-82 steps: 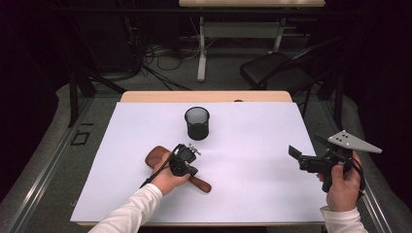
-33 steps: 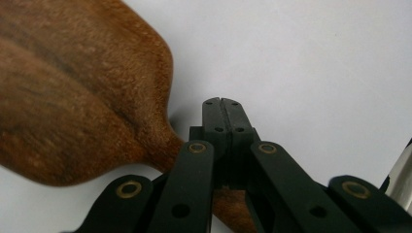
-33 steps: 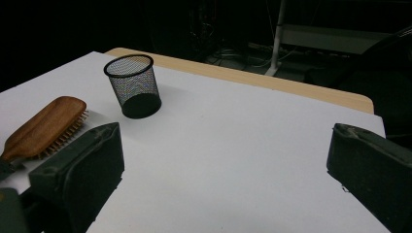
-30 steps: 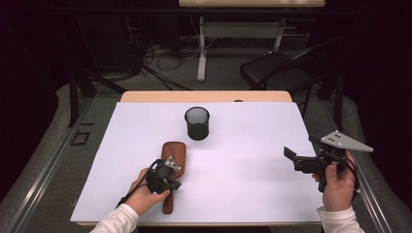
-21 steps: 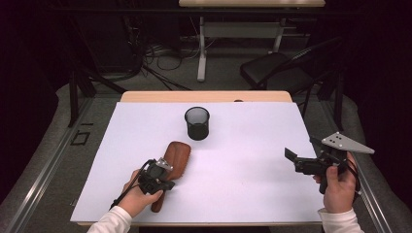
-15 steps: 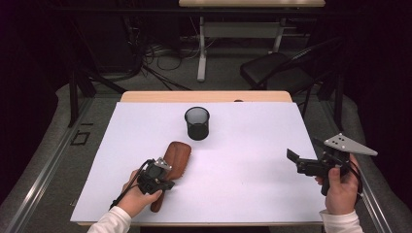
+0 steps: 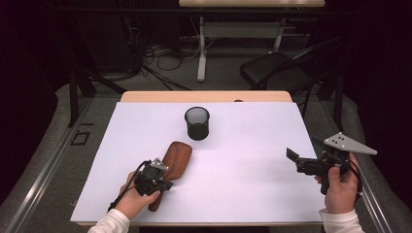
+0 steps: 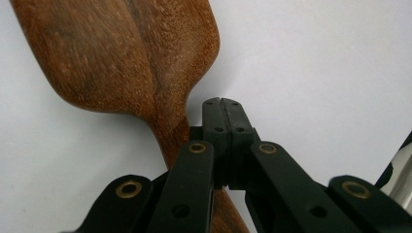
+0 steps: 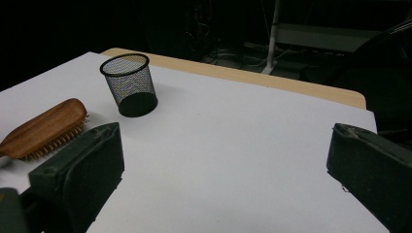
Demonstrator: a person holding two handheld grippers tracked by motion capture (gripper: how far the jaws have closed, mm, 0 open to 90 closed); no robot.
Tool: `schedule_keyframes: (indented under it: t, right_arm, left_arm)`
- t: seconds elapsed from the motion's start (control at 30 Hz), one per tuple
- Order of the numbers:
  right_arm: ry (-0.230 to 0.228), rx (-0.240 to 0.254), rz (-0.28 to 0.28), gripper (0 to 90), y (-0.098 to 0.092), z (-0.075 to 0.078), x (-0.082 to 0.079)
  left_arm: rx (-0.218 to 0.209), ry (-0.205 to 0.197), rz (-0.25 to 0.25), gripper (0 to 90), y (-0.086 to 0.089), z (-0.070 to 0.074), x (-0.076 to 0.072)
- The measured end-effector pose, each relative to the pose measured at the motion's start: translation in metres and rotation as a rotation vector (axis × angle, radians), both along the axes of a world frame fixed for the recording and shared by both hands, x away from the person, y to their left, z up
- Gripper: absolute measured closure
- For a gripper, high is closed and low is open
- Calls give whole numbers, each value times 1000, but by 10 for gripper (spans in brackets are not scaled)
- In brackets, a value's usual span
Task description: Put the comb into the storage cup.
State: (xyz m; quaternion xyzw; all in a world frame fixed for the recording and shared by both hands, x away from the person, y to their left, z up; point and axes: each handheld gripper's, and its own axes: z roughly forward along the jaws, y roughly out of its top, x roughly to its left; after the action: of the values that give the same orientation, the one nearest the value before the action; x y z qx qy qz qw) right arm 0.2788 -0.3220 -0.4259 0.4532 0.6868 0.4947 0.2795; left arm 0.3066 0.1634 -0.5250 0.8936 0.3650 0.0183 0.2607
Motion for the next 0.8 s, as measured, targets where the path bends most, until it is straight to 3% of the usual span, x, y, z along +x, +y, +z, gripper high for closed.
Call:
schedule_keyframes:
  t: [0.33,0.7,0.8]
  right_arm:
    - [3,7,10,0,1,0,2]
    - [20,-1,22,0,7,-5,6]
    - [23,-3,27,0,9,-6,6]
  left_arm:
    - [-58,-51,37,900,8,13,-2]
    - [-159,-118,132,898,11,22,-9]
    - [-193,-134,161,855,14,23,-12]
